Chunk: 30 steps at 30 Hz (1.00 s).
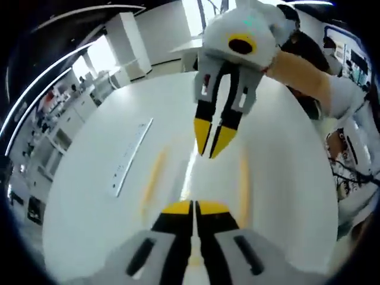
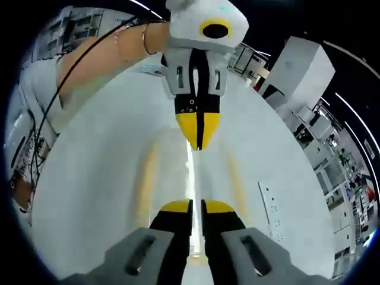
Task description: Snap each plastic latch of the storage box into its locked position after aligning the lid with the box until every specified latch is closed and the lid sits flush.
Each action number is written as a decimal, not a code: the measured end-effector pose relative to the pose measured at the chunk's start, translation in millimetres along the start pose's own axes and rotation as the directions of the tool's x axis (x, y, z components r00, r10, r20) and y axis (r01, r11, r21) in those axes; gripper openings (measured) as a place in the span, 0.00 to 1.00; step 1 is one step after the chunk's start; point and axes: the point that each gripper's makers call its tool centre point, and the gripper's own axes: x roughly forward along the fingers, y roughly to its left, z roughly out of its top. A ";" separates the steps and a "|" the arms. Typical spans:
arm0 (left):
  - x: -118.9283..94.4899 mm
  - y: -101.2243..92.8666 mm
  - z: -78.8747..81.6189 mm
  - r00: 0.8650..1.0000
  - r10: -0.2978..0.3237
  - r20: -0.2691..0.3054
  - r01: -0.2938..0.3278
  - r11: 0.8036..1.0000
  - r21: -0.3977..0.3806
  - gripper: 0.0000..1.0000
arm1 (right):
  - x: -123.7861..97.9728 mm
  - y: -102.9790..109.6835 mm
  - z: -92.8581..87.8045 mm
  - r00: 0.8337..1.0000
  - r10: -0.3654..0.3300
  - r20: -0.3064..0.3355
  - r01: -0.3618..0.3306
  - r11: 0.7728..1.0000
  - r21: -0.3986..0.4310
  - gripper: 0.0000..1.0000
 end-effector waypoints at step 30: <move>6.6 21.9 -84.4 0.994 0.018 -0.104 -0.027 0.995 -0.093 0.00 | 15.0 10.3 -8.3 0.996 0.051 -0.069 -0.049 0.998 0.040 0.00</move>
